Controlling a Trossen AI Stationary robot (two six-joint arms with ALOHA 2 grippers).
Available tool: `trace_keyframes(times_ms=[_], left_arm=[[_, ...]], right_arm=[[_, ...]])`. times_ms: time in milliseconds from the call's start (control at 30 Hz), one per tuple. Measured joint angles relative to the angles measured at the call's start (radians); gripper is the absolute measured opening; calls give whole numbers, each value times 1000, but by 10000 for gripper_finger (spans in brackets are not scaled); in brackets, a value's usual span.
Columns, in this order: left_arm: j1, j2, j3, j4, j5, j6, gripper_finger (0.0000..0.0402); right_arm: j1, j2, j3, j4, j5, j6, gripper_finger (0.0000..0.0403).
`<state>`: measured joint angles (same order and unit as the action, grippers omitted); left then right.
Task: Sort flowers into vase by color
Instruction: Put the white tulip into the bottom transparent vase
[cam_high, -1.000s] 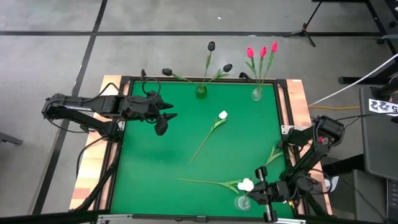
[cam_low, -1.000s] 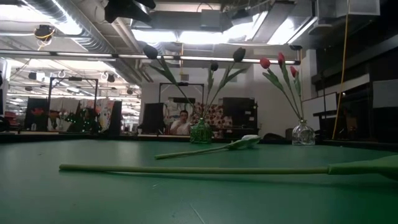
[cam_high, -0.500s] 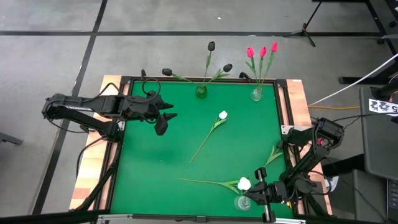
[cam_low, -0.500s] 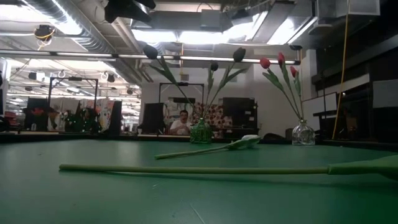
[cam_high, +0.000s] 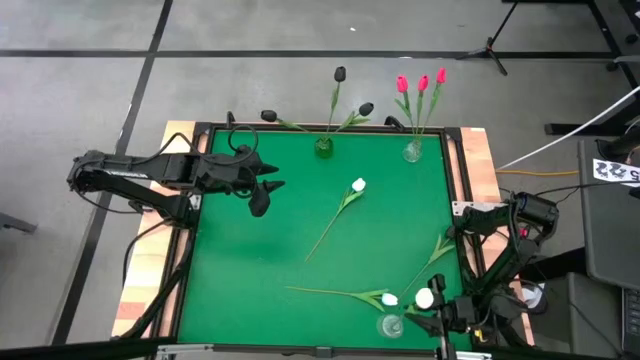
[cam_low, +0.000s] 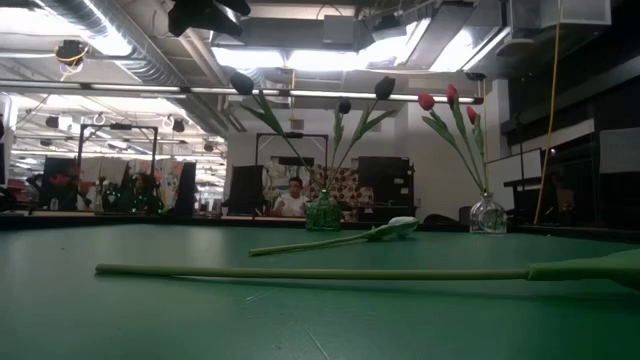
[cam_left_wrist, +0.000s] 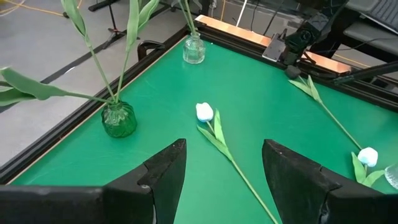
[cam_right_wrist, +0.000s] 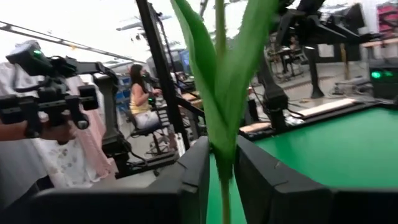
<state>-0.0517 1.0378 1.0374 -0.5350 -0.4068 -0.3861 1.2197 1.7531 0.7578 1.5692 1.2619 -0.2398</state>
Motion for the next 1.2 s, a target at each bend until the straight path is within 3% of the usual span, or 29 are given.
trace_keyframes(times_ms=[533, 733, 833, 1200], left_arm=[[0, 0, 0, 0, -2, -21, 205], [-5, 0, 1, 1, 1, -62, 205], [-11, 0, 1, 1, 8, -64, 205], [-15, 21, 2, 9, 10, -70, 205]], right_arm=[[19, -1, 0, -2, 139, 27, 76], [58, -6, 28, -2, 266, -8, 79], [77, -12, 58, 1, 308, -62, 95], [63, -19, 80, 0, 309, -83, 200]])
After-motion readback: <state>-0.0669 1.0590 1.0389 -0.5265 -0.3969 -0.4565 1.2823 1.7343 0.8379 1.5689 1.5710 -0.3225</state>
